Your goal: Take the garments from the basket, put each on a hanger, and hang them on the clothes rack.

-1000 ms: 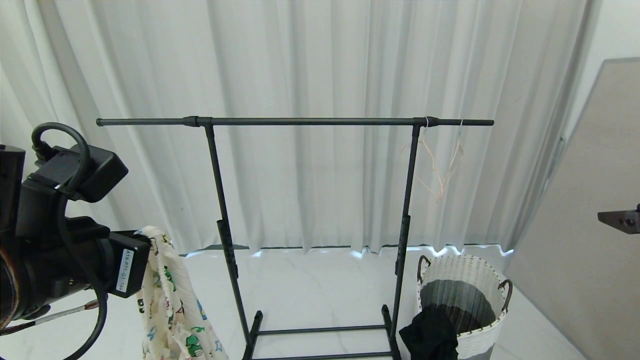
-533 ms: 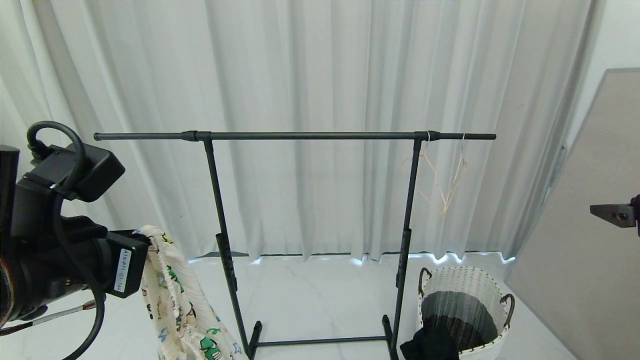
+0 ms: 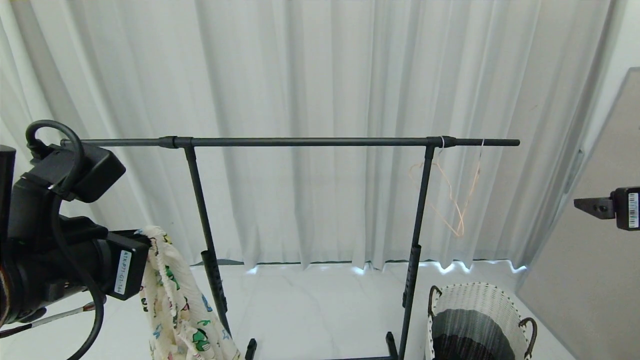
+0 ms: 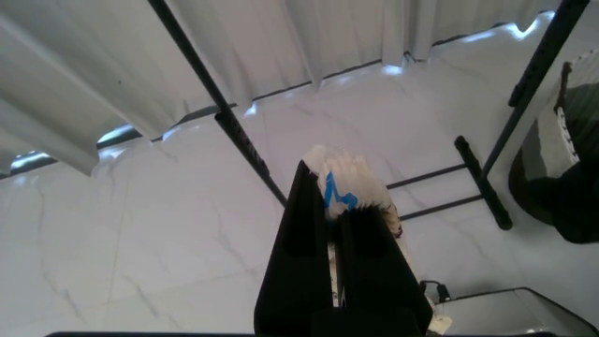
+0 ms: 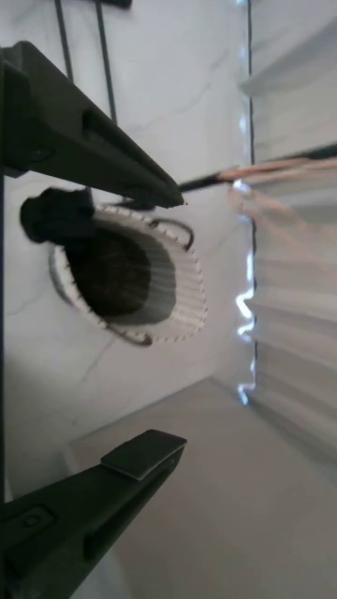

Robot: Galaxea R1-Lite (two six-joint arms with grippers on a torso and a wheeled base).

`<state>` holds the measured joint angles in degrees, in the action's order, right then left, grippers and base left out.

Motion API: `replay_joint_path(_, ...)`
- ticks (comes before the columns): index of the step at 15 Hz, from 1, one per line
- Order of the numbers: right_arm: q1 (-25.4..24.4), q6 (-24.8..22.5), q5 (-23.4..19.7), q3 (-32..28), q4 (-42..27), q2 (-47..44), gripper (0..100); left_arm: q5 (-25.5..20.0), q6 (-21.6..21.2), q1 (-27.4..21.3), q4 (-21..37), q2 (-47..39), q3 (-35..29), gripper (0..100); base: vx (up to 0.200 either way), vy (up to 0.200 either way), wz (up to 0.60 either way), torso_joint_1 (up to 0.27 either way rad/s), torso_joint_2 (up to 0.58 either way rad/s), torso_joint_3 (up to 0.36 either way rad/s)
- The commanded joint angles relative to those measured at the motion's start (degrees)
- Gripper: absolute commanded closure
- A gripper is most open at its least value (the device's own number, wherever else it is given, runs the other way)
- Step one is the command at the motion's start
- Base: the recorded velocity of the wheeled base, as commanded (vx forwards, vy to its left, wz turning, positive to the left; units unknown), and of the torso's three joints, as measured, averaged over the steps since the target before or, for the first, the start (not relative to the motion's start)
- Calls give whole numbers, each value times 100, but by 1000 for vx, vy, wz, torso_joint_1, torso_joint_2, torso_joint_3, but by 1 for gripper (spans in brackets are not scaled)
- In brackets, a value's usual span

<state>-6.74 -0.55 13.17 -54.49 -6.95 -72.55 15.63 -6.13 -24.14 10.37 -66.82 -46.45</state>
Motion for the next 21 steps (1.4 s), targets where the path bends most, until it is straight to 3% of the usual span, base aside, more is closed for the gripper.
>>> replay_joint_path(1,50,20,-148,0,53,-199,0,2,7,-3,0,-7,-5,100,200,0,0,2,2,-2)
replay_joint_path(5,252,20,-297,0,458,-735,0,2,7,49,-9,-51,-5,100,200,0,0,-1,4,-1)
replay_joint_path(14,384,55,-288,0,2180,-2739,0,2,-11,49,0,-183,-22,100,200,0,0,3,3,2)
replay_joint_path(18,560,64,-288,0,2637,-3442,0,2,-20,49,-273,-270,-14,100,0,0,0,0,0,0)
replay_joint_path(21,577,327,-262,18,2822,-3820,0,2,-116,67,-290,-279,-5,100,0,0,0,0,0,0)
